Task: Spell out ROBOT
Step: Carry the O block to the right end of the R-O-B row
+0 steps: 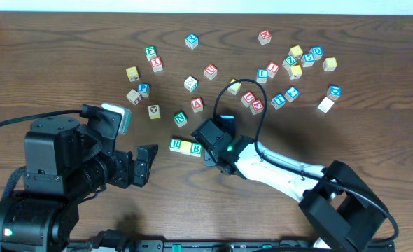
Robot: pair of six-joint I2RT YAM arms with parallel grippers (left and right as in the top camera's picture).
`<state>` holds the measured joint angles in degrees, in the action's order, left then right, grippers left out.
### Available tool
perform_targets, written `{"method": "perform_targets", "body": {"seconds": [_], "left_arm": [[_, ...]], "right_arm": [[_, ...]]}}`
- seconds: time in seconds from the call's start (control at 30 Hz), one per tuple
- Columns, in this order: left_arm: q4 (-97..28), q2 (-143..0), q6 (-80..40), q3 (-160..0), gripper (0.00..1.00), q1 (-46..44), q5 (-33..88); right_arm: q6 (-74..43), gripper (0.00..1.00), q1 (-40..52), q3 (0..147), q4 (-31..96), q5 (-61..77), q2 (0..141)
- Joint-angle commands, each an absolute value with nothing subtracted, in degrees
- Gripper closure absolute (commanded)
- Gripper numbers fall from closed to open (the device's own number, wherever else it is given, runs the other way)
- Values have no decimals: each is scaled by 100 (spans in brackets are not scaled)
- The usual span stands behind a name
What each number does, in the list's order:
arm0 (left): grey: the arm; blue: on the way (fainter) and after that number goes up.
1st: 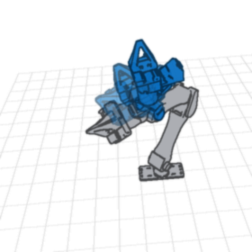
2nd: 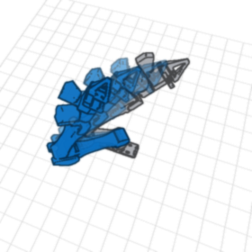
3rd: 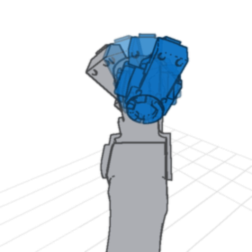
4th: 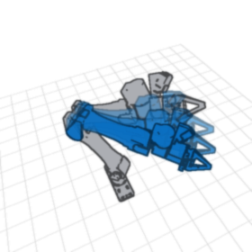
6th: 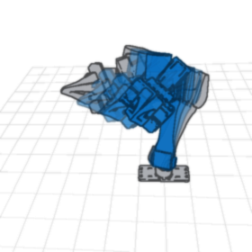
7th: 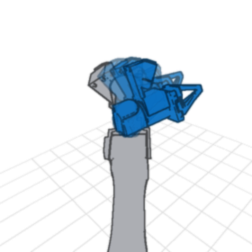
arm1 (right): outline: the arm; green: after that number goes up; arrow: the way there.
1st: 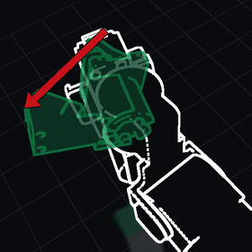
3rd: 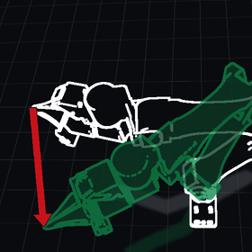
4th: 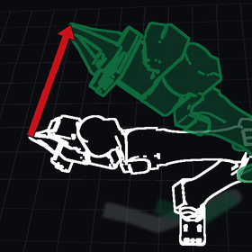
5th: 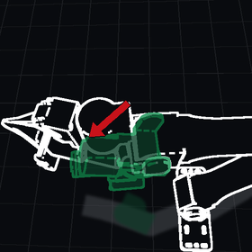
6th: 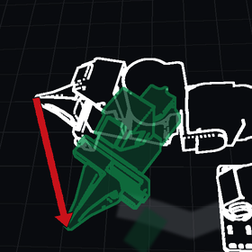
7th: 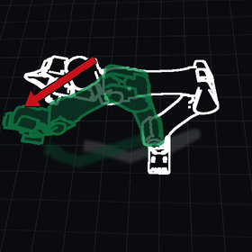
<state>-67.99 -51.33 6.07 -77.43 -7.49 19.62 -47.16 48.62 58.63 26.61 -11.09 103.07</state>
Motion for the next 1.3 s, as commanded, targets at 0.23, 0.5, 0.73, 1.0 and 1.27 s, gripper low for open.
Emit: {"method": "perform_targets", "body": {"seconds": [0.23, 0.5, 0.73, 1.0, 1.27], "left_arm": [[-6810, -5122, 642, -7758, 2, -714, 2032], [-6812, -5122, 642, -7758, 2, -714, 2032], [-6812, -5122, 642, -7758, 2, -714, 2032], [-6812, -5122, 642, -7758, 2, -714, 2032], [-6812, -5122, 642, -7758, 2, -714, 2032]], "right_arm": [[-4766, 99, 4960, 5833, 2425, -1046, 10503], [-4751, 99, 4960, 5833, 2362, -991, 10503], [-4751, 93, 4960, 5833, 2353, -993, 10503], [-4753, 72, 4960, 5833, 2353, -993, 10503], [-4753, 64, 4960, 5833, 2353, -993, 10503]]}}
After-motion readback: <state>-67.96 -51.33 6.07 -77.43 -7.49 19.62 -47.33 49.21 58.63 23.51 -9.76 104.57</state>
